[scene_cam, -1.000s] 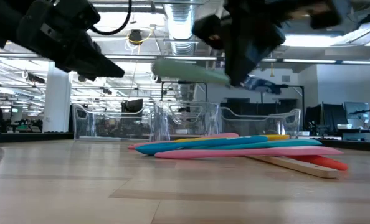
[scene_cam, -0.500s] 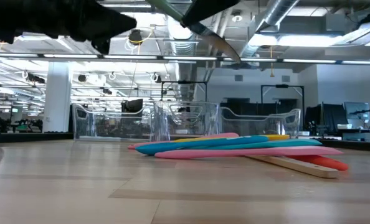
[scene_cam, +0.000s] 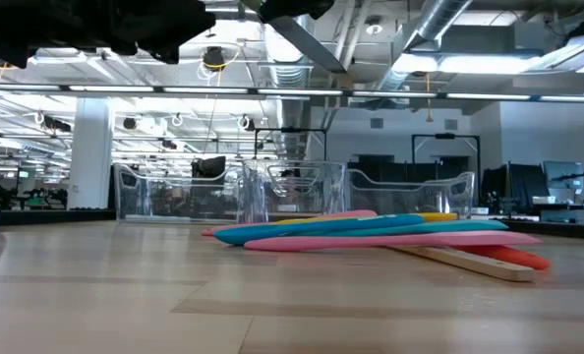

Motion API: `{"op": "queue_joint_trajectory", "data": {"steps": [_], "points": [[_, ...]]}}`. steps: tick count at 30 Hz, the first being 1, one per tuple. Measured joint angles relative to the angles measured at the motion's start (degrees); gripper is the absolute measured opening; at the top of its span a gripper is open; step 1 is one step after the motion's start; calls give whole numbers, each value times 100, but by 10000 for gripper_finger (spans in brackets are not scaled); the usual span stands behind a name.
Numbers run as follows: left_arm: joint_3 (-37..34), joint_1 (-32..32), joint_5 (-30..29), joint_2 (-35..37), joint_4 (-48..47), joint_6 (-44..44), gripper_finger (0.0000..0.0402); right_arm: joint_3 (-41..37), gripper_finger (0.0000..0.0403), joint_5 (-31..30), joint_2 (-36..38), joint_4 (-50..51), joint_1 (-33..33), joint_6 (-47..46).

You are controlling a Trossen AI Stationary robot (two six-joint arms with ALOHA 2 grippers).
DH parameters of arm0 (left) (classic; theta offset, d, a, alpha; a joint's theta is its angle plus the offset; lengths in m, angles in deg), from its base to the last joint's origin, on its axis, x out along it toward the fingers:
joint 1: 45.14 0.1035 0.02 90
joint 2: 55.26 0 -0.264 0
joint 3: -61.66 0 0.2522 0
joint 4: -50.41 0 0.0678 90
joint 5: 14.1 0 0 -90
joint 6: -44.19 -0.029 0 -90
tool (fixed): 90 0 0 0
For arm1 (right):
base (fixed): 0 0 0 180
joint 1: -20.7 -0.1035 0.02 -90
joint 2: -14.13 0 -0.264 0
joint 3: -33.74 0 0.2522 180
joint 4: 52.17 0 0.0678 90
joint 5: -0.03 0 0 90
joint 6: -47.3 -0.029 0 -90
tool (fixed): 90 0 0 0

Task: Pick & Place Kitchen Items
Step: Put the green table knife into the left transparent bin

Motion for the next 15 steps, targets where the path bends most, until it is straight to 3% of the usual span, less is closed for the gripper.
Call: {"op": "queue_joint_trajectory", "data": {"steps": [15], "points": [[120,68,1,0,522,-304,121,0,14,1,0,-328,105,-5]]}}
